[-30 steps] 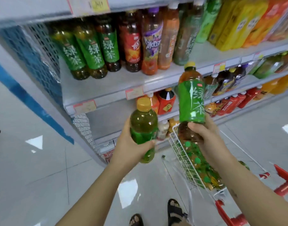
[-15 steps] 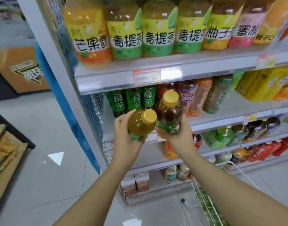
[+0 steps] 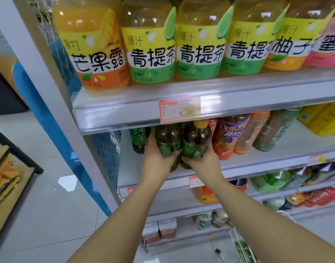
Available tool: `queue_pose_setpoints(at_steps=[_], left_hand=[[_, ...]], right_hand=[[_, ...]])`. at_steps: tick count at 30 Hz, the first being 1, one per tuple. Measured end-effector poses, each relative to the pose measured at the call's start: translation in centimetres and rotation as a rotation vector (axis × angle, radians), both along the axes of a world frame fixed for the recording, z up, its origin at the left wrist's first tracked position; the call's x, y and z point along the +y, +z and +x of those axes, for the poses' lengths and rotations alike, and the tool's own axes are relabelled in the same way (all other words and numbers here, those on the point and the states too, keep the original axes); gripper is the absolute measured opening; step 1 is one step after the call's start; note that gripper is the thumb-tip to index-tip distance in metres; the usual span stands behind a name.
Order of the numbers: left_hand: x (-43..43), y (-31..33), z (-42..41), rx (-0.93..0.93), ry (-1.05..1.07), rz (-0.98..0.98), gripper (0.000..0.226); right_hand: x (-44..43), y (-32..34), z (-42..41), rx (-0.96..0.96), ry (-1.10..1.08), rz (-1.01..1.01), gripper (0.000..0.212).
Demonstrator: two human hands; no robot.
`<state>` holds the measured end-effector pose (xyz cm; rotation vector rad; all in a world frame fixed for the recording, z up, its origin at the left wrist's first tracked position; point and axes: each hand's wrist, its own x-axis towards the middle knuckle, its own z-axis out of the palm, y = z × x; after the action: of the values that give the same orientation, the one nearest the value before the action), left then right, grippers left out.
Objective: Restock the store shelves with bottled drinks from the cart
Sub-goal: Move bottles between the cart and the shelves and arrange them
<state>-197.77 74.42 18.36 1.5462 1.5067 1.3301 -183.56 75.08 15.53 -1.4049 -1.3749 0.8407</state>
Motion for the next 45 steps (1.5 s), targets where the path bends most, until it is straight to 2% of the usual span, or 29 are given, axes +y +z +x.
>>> queue_pose_setpoints(at_steps=[6, 8, 11, 14, 16, 19, 23, 27, 30, 39, 45], left_hand=[[0.4, -0.9, 0.3, 0.077, 0.031, -0.038, 0.088], [-0.9, -1.3, 0.3, 0.071, 0.028, -0.052, 0.088], [-4.3, -2.7, 1.2, 0.069, 0.053, -0.015, 0.072], [-8.5, -5.4, 3.5, 0.086, 0.032, 0.024, 0.056], [-10.5, -8.4, 5.7, 0.082, -0.058, -0.028, 0.051], [-13.0, -13.4, 9.8, 0.121, -0.232, -0.22, 0.039], [-16.5, -19.3, 15.4, 0.205, -0.49, -0.499, 0.036], [-19.4, -23.4, 20.4, 0.335, -0.724, -0.705, 0.043], [-20.7, -25.7, 23.3, 0.394, -0.822, -0.801, 0.05], [-21.2, -29.9, 27.2, 0.46, -0.829, -0.937, 0.061], [-21.9, -30.0, 27.3, 0.407, -0.816, -0.957, 0.056]], right_hand=[[1.3, -1.5, 0.1, -0.185, -0.009, -0.085, 0.075], [0.1, -2.4, 0.5, -0.239, -0.035, -0.046, 0.069], [-4.0, -3.4, 2.1, -0.342, -0.032, 0.021, 0.059], [-8.8, -5.9, 5.9, -0.373, -0.019, -0.004, 0.048], [-12.1, -8.0, 9.4, -0.39, -0.016, -0.128, 0.035], [-16.7, -11.2, 15.4, -0.383, -0.088, -0.384, 0.024], [-22.3, -14.8, 23.8, -0.459, -0.152, -0.637, 0.023], [-26.9, -17.6, 31.4, -0.566, -0.148, -0.893, 0.033], [-29.1, -19.9, 35.4, -0.756, 0.03, -1.032, 0.046], [-28.1, -26.6, 39.0, -1.286, 0.682, -1.11, 0.083], [-26.2, -28.3, 39.3, -1.418, 0.852, -0.988, 0.078]])
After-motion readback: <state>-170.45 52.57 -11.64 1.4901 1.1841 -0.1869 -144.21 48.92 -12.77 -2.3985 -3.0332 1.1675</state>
